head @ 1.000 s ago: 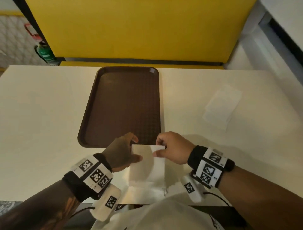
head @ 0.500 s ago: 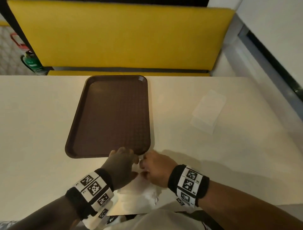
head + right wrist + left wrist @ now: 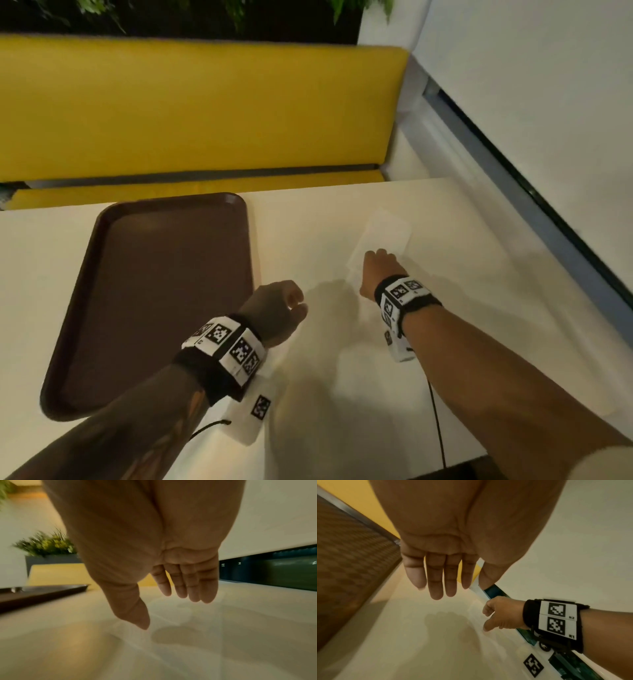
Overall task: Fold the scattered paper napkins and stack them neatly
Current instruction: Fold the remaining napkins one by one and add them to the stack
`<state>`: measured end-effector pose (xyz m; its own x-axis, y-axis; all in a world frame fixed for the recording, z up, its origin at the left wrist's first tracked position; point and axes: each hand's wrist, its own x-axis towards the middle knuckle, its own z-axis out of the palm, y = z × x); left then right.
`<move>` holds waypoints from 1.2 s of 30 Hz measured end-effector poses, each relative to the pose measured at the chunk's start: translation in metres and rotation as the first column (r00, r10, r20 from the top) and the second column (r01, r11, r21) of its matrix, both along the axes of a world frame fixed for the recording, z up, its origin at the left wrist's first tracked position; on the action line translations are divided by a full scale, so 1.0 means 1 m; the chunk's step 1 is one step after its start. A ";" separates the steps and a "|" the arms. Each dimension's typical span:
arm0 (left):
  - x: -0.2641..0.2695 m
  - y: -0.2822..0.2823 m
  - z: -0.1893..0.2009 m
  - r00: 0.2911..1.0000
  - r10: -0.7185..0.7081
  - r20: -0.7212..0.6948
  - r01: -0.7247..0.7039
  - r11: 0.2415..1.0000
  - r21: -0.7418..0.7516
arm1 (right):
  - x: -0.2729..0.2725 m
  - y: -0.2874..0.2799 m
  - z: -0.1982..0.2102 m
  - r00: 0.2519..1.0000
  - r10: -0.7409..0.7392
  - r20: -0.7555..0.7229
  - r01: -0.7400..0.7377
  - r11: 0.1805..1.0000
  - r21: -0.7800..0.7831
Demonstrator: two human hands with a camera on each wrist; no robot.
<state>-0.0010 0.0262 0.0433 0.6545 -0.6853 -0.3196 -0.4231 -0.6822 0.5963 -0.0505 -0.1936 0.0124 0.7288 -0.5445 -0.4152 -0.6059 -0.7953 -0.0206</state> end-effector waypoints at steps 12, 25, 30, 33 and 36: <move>0.012 -0.020 -0.016 0.997 0.038 -0.059 -0.039 0.999 -0.020 | 0.005 -0.026 -0.018 0.997 0.073 0.023 -0.069 0.989 -0.130; 0.029 -0.011 0.025 0.996 0.082 -0.035 -0.089 0.942 -0.324 | -0.006 0.011 0.117 0.843 0.092 0.530 -0.351 0.841 0.412; 0.032 -0.004 0.045 0.991 0.003 -0.134 -0.058 0.913 -0.405 | -0.010 0.021 0.145 0.826 0.120 0.550 -0.476 0.671 0.568; 0.033 0.000 0.055 0.955 -0.086 -0.283 -0.060 0.880 -0.471 | -0.010 0.024 0.146 0.827 0.081 0.557 -0.479 0.620 0.621; 0.033 0.006 0.060 0.901 -0.140 -0.410 -0.094 0.861 -0.500 | -0.007 0.024 0.139 0.792 -0.148 0.592 -0.390 0.624 0.677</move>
